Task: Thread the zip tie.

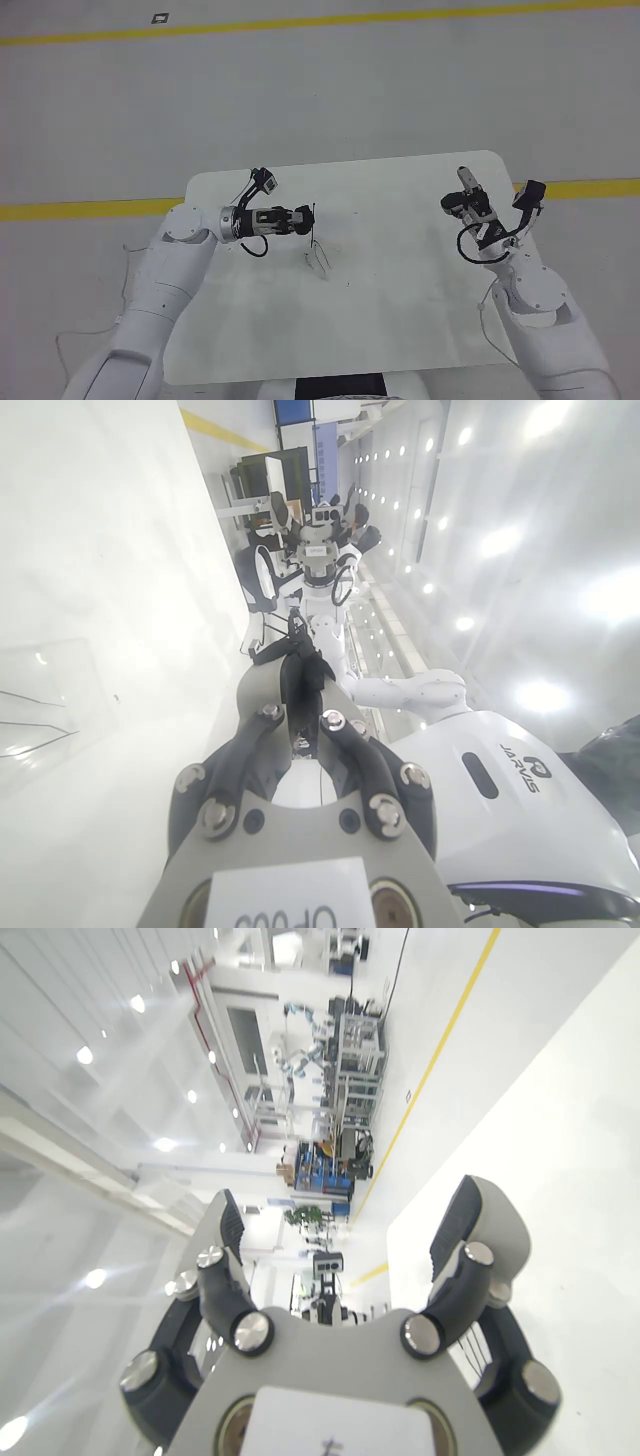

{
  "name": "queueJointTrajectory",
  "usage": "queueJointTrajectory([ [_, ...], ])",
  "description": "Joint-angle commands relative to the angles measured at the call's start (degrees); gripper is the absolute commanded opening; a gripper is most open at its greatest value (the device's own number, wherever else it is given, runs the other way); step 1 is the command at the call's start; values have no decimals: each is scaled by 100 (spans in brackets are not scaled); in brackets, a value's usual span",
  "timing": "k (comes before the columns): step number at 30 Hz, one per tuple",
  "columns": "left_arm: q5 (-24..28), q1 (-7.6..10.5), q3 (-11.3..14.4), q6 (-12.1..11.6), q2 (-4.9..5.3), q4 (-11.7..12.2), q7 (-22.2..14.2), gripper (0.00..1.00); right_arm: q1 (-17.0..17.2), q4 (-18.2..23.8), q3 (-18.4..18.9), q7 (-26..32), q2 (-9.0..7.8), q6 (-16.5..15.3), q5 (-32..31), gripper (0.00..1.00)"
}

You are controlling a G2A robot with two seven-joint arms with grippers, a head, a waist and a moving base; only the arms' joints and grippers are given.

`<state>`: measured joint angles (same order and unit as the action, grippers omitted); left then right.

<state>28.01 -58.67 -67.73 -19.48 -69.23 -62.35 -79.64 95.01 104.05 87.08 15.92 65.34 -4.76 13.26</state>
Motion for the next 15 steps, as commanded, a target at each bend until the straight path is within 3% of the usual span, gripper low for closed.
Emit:
queueJointTrajectory([
  [1, 0, 0, 0, 0, 0, 0, 0, 0, -218, -32, -204, 522, -1, 48, -34, 100],
  [7, 0, 0, 0, 0, 0, 0, 0, 0, -875, -335, -997, 1647, 30, 188, -262, 100],
  [9, 0, 0, 0, 0, 0, 0, 0, 0, -1076, -403, -1051, 1444, 45, 89, -481, 100],
  [15, 0, 0, 0, 0, 0, 0, 0, 0, -1076, -403, -1051, 1444, 45, 89, -481, 100],
])
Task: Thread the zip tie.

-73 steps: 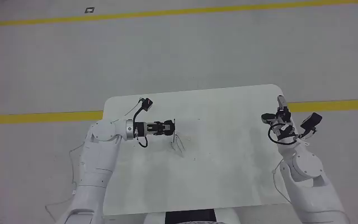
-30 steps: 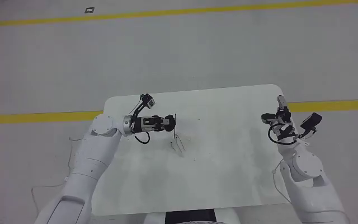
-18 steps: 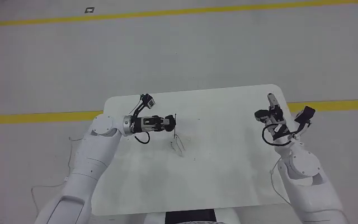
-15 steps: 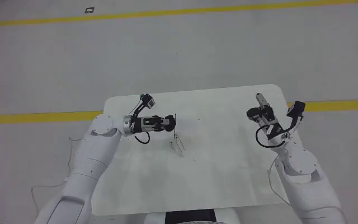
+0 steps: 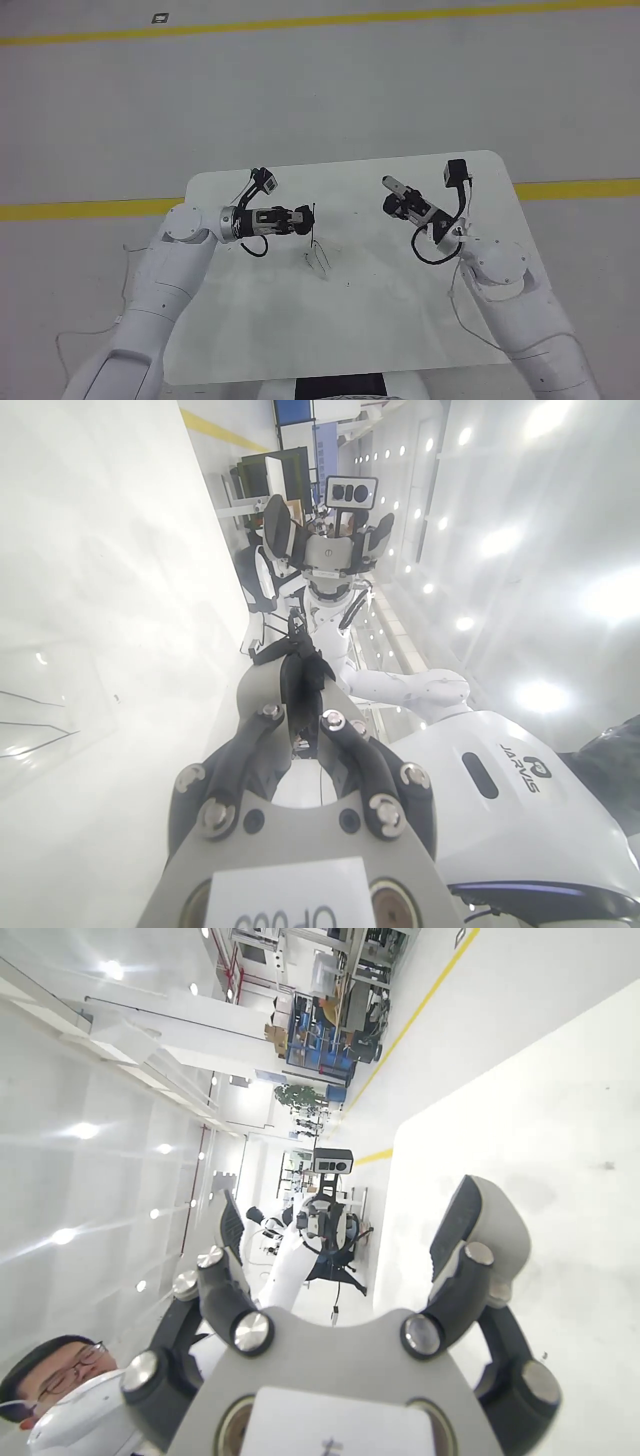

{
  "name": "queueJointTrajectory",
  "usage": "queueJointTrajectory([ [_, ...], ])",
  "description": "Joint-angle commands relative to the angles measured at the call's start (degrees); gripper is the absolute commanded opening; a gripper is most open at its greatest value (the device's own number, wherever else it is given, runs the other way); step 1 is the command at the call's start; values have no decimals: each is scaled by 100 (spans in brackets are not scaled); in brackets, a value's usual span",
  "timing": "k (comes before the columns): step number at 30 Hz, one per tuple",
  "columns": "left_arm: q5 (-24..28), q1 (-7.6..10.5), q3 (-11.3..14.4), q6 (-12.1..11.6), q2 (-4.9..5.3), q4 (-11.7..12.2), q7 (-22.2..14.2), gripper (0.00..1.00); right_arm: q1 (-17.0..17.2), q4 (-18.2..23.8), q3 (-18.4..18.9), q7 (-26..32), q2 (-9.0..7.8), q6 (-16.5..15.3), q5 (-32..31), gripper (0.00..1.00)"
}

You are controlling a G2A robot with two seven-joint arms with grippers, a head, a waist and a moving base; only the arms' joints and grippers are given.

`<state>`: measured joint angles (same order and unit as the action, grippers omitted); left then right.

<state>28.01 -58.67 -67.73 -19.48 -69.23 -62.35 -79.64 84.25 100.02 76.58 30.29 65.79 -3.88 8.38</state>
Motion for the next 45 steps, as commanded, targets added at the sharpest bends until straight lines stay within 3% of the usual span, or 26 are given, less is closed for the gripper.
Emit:
queueJointTrajectory([
  [1, 0, 0, 0, 0, 0, 0, 0, 0, 0, 0, -1, 6, 0, 2, 7, 100],
  [4, 49, -65, 78, 50, 3, -131, 64, 0, 8, -68, -65, 185, 19, 105, 454, 100],
  [11, 141, 15, 494, 0, 122, -101, 0, 0, -557, -656, -348, 1722, 43, 479, 1566, 100],
  [17, 416, -57, 900, 0, 412, -492, 0, 0, -967, -1086, -783, 2249, 98, 641, 1758, 100],
  [22, 576, -21, 1078, 0, 613, -526, 0, 0, -1123, -1337, -943, 2109, 140, 464, 1748, 100],
  [28, 587, -45, 1091, 24, 610, -555, 73, 0, -1123, -1337, -943, 2109, 140, 464, 1748, 100],
  [30, 657, -80, 1114, 42, 610, -632, 113, 0, -1085, -1372, -989, 2192, 156, 570, 2042, 100],
  [37, 751, 0, 1224, 0, 678, -649, 0, 0, -1502, -1805, -1272, 2840, 220, 1068, 2628, 100],
  [40, 838, 29, 1298, 0, 711, -690, 0, 0, -1701, -2082, -1357, 2861, 276, 1299, 3067, 100],
  [45, 837, 55, 1326, 0, 744, -738, 0, 0, -1724, -2098, -1359, 2846, 278, 1300, 3064, 100],
])
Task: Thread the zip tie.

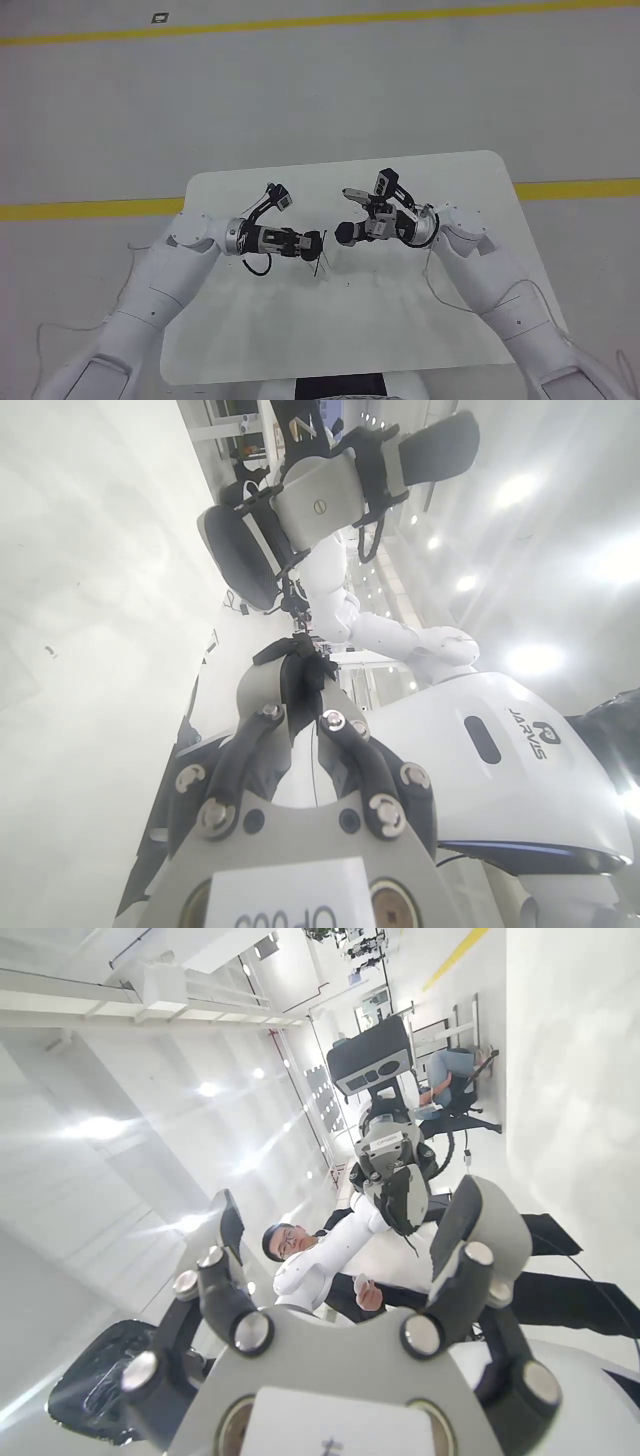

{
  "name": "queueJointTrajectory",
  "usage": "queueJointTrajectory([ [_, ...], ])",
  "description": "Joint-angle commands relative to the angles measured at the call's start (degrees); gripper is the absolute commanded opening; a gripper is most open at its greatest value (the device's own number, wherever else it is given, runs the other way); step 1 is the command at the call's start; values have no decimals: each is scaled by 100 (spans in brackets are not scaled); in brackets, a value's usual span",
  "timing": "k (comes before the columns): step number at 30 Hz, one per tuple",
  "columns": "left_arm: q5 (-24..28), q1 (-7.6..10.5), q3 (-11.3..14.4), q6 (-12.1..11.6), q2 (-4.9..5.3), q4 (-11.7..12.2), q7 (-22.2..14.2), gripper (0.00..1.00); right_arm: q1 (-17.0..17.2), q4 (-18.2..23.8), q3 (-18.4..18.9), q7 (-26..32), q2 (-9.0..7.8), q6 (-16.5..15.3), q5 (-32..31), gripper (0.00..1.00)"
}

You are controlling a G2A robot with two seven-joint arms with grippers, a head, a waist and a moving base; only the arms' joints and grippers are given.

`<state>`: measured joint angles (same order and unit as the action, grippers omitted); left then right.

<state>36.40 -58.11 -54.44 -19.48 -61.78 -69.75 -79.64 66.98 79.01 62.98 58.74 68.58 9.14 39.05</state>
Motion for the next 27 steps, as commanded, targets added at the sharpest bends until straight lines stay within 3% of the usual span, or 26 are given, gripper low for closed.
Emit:
queueJointTrajectory([
  [1, -2, -1, -3, 0, -1, 3, 0, 0, 3, 3, 1, 2, -1, -2, -3, 100],
  [9, -2, -1, -3, 0, -1, 3, 0, 0, 109, 87, -43, -239, -10, -327, -317, 100],
  [10, -2, -1, -3, 0, -1, 3, 0, 0, 105, 90, -55, -237, -12, -374, -375, 82],
  [11, -2, -1, -3, 0, -1, 3, 0, 0, 106, 85, -66, -228, -12, -408, -404, 49],
  [16, -2, -1, -3, 0, -1, 3, 0, 0, 91, 64, -99, -207, -17, -483, -514, 33],
  [23, -2, -1, -3, 0, -1, 3, 0, 0, 61, 107, -100, -76, -45, -441, -683, 29],
  [27, -2, -1, -3, 0, -1, 3, 0, 0, 56, 157, -92, -23, -66, -409, -793, 22],
])
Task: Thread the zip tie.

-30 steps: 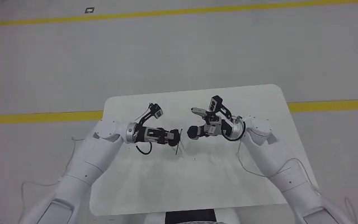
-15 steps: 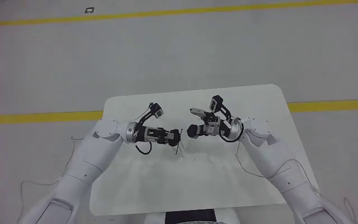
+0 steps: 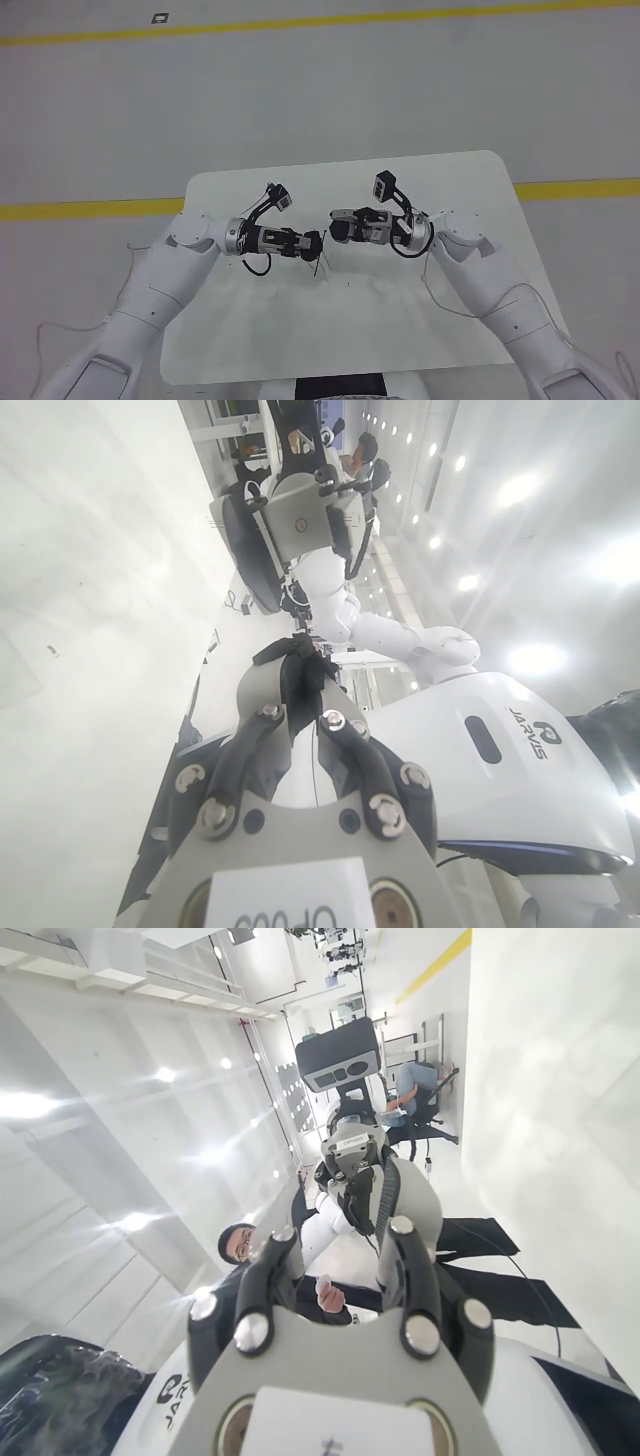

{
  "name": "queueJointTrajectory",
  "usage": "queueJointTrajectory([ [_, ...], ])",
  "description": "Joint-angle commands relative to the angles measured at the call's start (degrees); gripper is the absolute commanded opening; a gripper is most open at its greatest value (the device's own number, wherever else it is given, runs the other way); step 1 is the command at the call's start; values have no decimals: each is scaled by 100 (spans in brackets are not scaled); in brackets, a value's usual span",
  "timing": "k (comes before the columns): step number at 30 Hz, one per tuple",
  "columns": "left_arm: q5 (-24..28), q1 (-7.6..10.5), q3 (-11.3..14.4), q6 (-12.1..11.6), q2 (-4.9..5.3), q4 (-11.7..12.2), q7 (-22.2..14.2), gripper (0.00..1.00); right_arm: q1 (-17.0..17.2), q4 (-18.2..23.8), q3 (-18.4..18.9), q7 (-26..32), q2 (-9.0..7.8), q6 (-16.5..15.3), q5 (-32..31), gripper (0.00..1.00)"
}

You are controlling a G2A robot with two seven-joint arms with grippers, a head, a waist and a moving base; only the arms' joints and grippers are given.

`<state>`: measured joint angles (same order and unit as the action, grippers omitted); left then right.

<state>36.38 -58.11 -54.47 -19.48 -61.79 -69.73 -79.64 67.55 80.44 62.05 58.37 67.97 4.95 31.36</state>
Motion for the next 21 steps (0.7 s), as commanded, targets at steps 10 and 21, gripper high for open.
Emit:
queueJointTrajectory([
  [10, 0, 0, 0, 0, 0, 0, 0, 0, 17, 169, -62, 91, -47, 128, -320, 21],
  [21, 0, 0, 0, 0, 0, 0, 0, 0, 40, 281, -128, 65, -63, 103, -392, 15],
])
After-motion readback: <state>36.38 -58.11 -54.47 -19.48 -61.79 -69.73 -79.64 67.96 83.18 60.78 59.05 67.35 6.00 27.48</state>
